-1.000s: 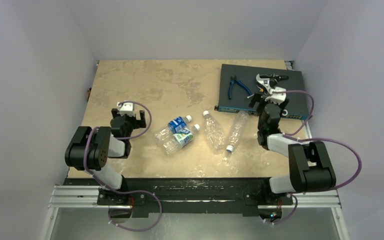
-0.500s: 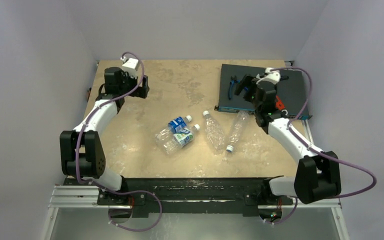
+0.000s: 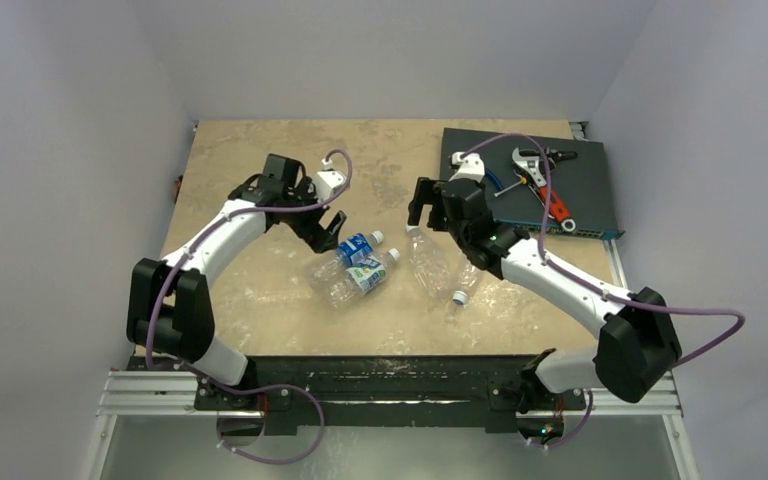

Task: Unscrew the bottle caps
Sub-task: Pick up the plastic bottle at the center of the board.

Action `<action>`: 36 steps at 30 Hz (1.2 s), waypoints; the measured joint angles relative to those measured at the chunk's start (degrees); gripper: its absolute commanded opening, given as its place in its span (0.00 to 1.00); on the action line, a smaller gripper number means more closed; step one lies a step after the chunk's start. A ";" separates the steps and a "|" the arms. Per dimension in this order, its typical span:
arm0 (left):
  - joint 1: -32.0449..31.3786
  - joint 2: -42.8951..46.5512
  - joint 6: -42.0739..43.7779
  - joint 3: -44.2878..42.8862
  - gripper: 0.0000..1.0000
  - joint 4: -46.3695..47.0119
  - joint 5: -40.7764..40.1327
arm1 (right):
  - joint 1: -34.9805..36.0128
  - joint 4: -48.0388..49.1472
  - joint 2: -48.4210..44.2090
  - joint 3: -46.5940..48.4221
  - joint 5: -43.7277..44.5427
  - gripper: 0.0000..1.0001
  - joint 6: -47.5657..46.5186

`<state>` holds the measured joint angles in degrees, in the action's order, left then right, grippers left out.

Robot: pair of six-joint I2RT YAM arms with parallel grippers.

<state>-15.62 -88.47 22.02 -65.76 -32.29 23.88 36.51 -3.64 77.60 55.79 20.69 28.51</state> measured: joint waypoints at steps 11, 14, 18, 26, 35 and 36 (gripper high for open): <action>-4.26 -1.64 4.15 3.39 1.00 -2.99 -1.62 | 3.50 -4.09 -6.88 -5.42 2.51 0.99 3.67; -5.20 -2.62 4.63 4.13 1.00 -3.02 -1.81 | 3.52 -4.98 -8.83 -7.10 2.97 0.99 4.59; -5.79 -3.93 4.70 5.31 1.00 -2.45 -2.69 | 3.52 -6.08 -9.90 -8.04 3.87 0.99 5.44; -6.56 -8.13 5.62 6.03 0.64 0.83 -7.08 | 3.56 -6.47 -12.50 -8.46 3.89 0.99 6.45; -7.02 -9.51 7.17 6.14 0.32 3.34 -10.49 | 3.56 -6.71 -12.87 -8.46 3.85 0.99 7.63; -7.04 -9.11 7.15 6.14 0.29 3.34 -10.71 | 3.56 -7.04 -12.61 -8.26 3.82 0.99 8.09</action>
<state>-22.65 -97.58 29.17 -59.61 -28.95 13.17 40.07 -10.68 64.99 47.53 24.51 36.60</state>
